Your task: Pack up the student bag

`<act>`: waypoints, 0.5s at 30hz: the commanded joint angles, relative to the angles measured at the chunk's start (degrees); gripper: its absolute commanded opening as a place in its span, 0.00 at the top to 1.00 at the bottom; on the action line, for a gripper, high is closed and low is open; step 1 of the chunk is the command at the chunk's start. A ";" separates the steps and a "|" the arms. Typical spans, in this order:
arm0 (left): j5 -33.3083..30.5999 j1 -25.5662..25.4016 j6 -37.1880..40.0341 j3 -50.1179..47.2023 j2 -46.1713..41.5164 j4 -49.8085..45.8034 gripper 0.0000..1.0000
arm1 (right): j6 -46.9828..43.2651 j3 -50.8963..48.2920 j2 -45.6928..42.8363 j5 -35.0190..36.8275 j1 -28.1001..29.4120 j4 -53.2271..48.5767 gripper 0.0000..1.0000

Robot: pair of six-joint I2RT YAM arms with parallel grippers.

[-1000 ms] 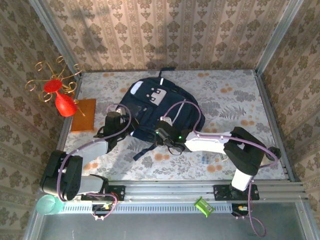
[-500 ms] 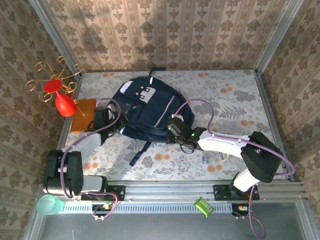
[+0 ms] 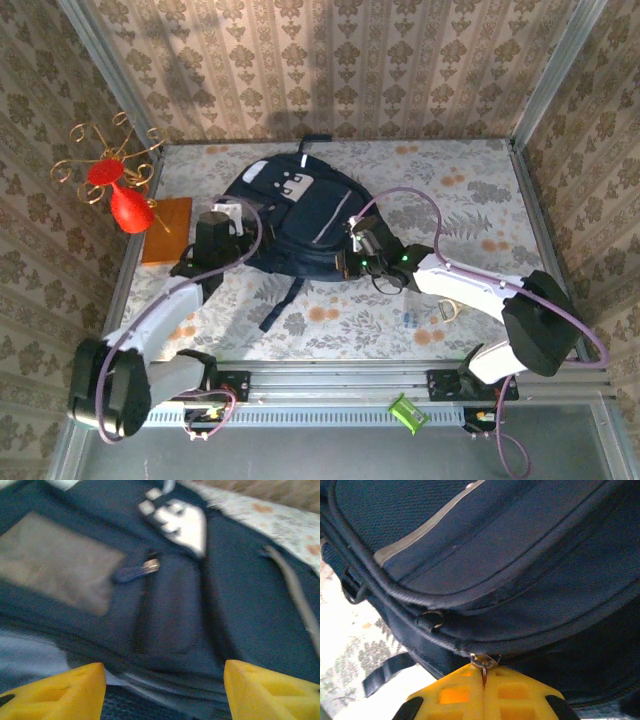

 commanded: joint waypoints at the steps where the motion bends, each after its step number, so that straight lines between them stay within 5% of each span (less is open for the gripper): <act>1: 4.70 -5.36 16.36 -2.62 -5.26 8.31 0.37 | -1.84 2.29 -3.18 -7.86 -0.44 2.16 1.00; 9: 7.61 -17.03 41.93 -4.64 -5.82 8.01 0.36 | -0.32 5.23 -2.96 -14.66 -4.09 0.87 1.00; 15: 4.54 -18.83 54.73 -3.78 1.74 10.17 0.38 | -0.53 6.54 -3.05 -16.77 -4.56 -0.07 1.00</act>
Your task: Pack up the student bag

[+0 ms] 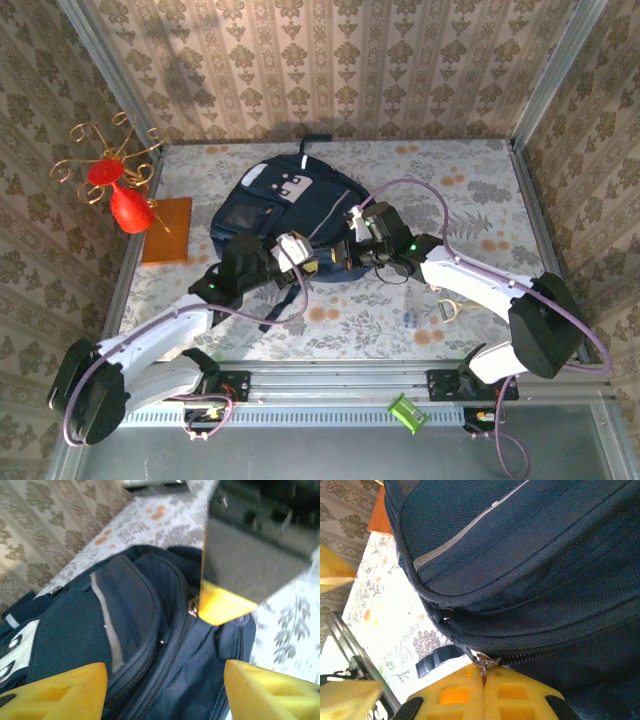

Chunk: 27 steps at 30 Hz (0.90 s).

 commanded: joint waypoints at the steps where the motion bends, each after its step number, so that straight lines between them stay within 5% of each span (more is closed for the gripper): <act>1: -2.20 -0.57 11.51 1.21 3.78 1.90 0.40 | -0.31 3.45 -2.26 -4.35 -0.17 1.28 1.00; 7: -2.17 -1.56 14.48 3.92 10.53 3.16 0.48 | 1.33 3.05 -2.06 -6.49 -0.17 3.15 1.00; 12: -8.84 -1.37 16.03 4.05 13.75 6.02 0.79 | 0.21 1.64 -3.48 -5.59 -1.14 0.36 1.00; 16: -8.40 0.18 15.88 2.76 12.95 8.82 1.00 | -1.11 -0.44 -6.53 -3.25 -3.03 -2.72 1.00; 20: -4.55 2.58 14.00 1.69 10.87 10.36 1.00 | -2.51 -1.40 -8.37 0.62 -4.27 -5.65 1.00; 24: -1.00 5.44 11.57 -0.24 7.92 12.44 1.00 | -5.21 1.88 -7.52 16.03 -4.65 -15.71 1.00; 27: 1.12 8.20 8.84 -2.22 5.60 14.23 1.00 | -6.32 2.93 -6.15 20.41 -5.47 -17.16 1.00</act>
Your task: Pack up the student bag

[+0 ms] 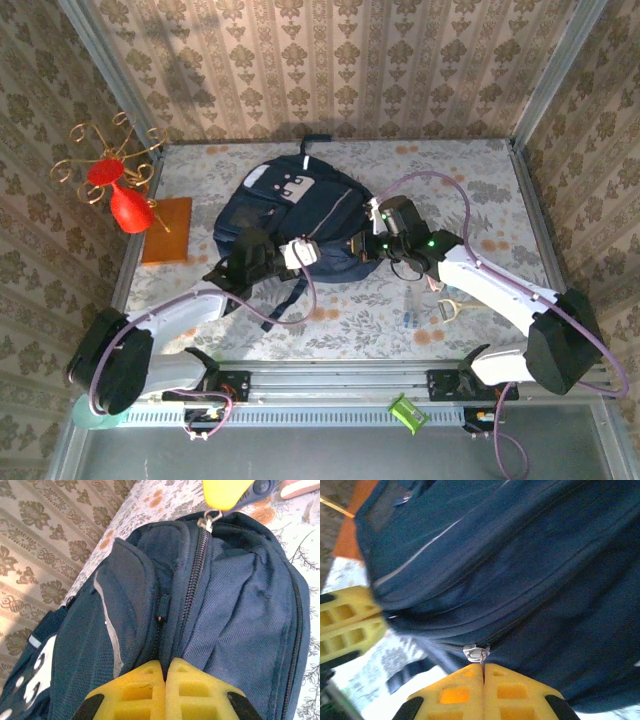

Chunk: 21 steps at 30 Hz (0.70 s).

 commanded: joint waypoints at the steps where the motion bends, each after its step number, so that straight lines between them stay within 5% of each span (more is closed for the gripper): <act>1: -1.16 4.54 -4.75 -1.81 -3.38 5.00 1.00 | -2.79 1.98 0.16 9.88 -1.45 -8.01 1.00; 7: -1.41 5.92 -7.30 -2.22 -4.70 3.60 1.00 | -3.61 2.01 2.50 0.37 -1.44 -1.09 1.00; 8: -1.08 5.91 -7.52 -1.74 -4.66 2.31 0.95 | -3.62 1.48 2.53 -1.68 -1.46 0.32 1.00; 12: 3.55 4.67 -8.40 -1.73 -6.83 0.83 0.50 | -2.85 -0.39 2.53 -7.97 -1.44 4.54 1.00; 16: 4.76 -0.12 -5.63 -0.61 -8.11 -1.76 0.37 | -0.70 -3.39 4.99 -11.73 -1.32 9.40 1.00; 21: 1.40 -5.35 1.16 5.98 -1.42 -10.96 0.35 | 2.05 -6.27 7.45 -13.67 -1.12 14.90 1.00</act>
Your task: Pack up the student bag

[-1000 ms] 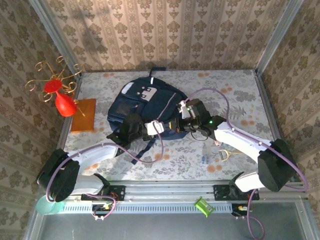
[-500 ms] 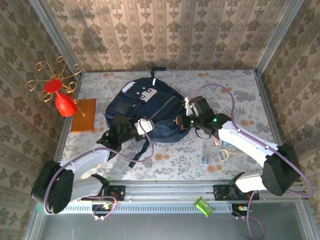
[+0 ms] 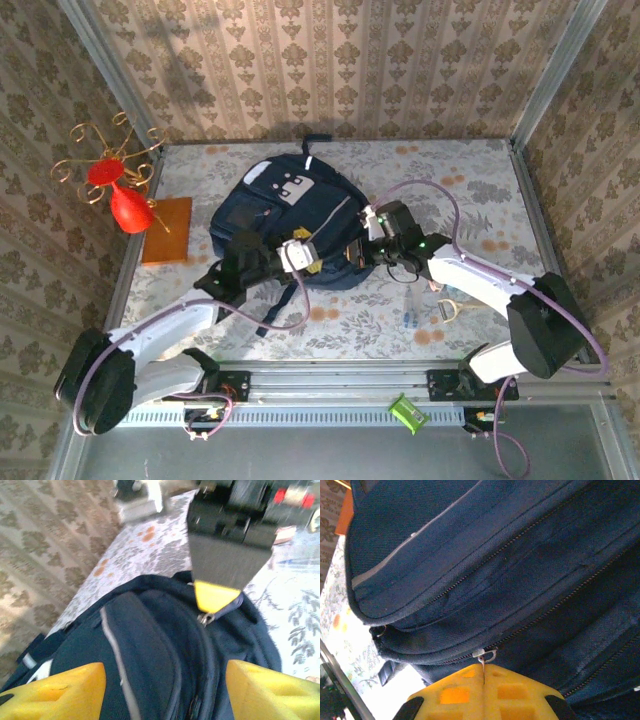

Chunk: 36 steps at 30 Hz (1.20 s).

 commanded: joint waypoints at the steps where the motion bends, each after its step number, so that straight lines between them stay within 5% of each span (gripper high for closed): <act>1: -1.95 -1.92 5.90 4.64 4.50 -8.19 0.35 | 2.68 -1.56 1.49 -3.64 0.13 6.17 1.00; 13: -3.38 -2.98 9.89 9.54 15.14 -14.10 0.45 | 2.17 -2.85 4.16 -1.94 0.16 7.46 1.00; 26: -6.08 -2.86 9.85 10.18 16.69 -13.32 1.00 | 0.27 -4.24 6.32 -2.10 0.27 7.01 0.90; 36: -5.09 -2.13 5.97 9.30 15.52 -9.31 1.00 | 1.03 -7.03 5.94 -2.55 0.59 8.84 0.78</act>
